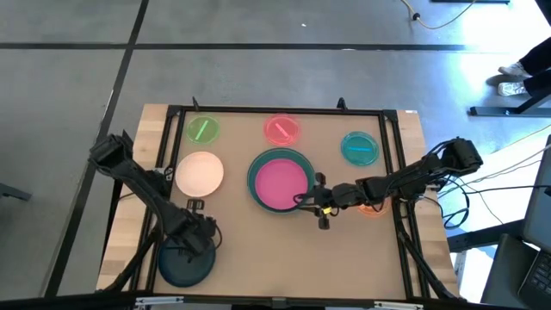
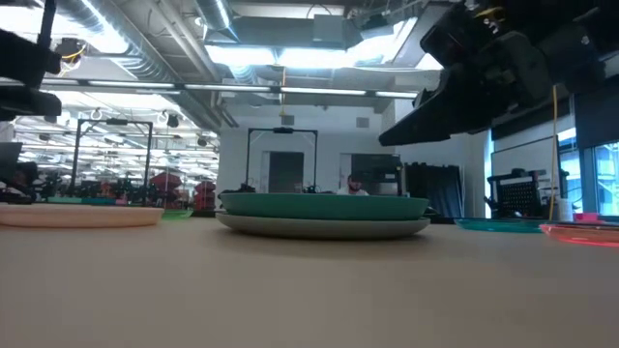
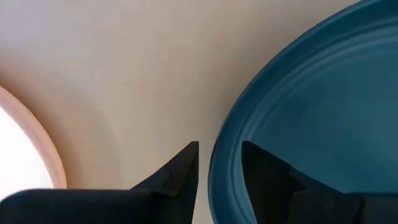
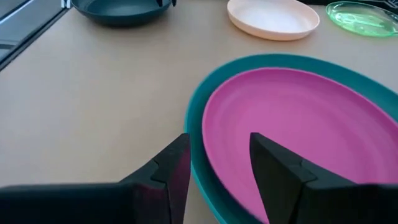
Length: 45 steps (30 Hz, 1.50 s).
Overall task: Stack plastic plates
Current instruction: Stack the black plate on top of the pink plate
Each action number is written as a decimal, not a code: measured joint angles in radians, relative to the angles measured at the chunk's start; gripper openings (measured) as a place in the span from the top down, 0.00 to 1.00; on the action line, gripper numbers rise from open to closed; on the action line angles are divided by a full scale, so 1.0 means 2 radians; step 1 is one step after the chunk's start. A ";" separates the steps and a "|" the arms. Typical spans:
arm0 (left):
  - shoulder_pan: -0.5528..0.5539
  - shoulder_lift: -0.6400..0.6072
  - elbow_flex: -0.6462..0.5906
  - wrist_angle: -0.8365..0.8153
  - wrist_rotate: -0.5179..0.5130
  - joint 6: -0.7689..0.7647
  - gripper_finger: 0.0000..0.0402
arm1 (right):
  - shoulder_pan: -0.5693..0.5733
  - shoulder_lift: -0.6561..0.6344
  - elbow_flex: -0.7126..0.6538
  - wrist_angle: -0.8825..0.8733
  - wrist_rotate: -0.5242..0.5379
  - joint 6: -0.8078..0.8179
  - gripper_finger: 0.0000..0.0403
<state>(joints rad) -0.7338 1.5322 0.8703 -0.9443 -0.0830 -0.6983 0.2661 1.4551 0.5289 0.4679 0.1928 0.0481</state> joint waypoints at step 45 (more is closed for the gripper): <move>0.157 -0.121 -0.001 0.112 -0.184 0.091 0.99 | 0.000 0.000 0.000 0.001 0.001 -0.017 0.61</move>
<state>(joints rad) -0.4207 1.2911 0.8688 -0.7210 -0.4507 -0.5164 0.2661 1.4551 0.5289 0.4702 0.1946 0.0135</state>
